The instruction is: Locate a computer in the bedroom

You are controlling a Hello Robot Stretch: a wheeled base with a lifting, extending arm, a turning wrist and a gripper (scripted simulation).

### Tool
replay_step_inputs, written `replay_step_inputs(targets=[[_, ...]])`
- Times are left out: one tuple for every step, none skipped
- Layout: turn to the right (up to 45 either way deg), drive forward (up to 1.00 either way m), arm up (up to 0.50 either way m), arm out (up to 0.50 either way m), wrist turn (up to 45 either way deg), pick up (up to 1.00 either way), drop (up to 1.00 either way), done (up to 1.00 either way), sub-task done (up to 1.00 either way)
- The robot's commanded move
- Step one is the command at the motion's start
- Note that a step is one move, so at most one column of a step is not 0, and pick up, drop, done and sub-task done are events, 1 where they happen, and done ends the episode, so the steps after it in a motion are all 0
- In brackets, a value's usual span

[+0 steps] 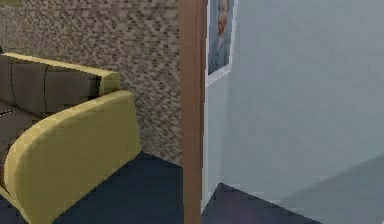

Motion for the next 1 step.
replay_step_inputs(targets=[[0.0,0.3,0.0,0.0,0.0,0.0,0.0,0.0,0.0]])
